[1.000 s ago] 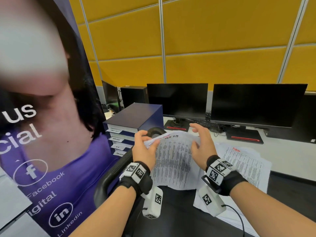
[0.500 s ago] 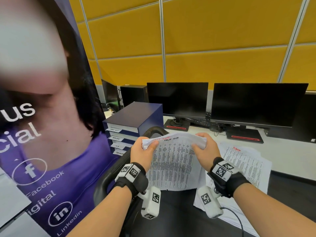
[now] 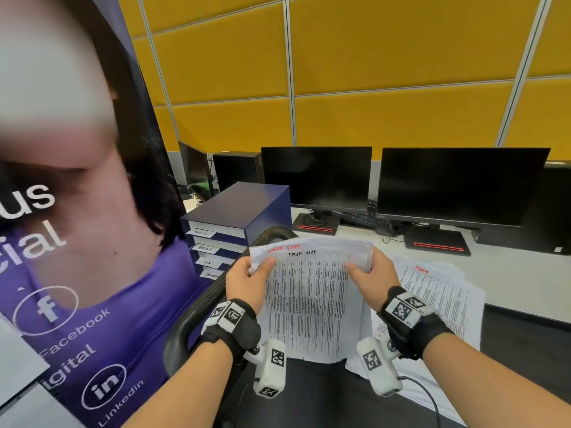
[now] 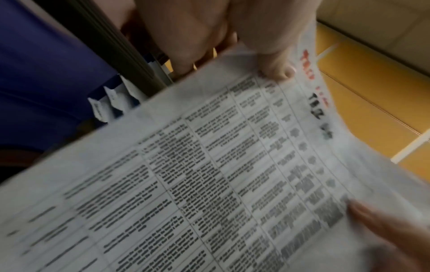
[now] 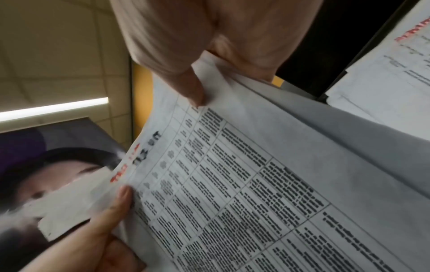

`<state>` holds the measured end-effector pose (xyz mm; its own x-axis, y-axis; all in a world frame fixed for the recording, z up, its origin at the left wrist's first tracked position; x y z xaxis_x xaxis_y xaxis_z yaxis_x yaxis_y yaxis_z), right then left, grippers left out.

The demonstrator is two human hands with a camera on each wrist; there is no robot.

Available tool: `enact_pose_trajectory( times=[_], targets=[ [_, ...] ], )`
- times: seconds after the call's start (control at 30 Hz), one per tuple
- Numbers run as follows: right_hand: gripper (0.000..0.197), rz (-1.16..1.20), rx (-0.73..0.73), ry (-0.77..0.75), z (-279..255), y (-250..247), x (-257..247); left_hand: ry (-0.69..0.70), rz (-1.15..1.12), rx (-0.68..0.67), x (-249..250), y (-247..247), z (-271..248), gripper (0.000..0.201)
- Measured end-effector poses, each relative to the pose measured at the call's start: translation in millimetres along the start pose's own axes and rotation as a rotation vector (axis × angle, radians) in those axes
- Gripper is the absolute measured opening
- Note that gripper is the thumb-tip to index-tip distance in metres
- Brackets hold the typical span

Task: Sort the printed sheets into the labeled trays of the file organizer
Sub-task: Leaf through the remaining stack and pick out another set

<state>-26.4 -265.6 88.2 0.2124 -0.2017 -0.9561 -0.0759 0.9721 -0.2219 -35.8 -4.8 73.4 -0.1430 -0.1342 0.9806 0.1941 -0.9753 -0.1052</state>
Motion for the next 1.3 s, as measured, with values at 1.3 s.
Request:
enact_pose_trajectory(
  times=[1.3],
  targets=[
    [0.041,0.036,0.018,0.053,-5,-8,29,0.026,-0.008,-0.041,-1,25,-5,0.022]
  ],
)
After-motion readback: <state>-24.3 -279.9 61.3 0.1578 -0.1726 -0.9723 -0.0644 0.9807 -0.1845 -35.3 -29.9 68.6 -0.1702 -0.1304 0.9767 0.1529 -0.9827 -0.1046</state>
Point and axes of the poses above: each hand's wrist, its own z-axis towards the middle knuckle, its own y-axis out of the palm, x = y × z, the point moved 8 cm from there along z, towards the middle knuckle, and after that the axes turned 13 degrees about -x, right-handed, at the moved point
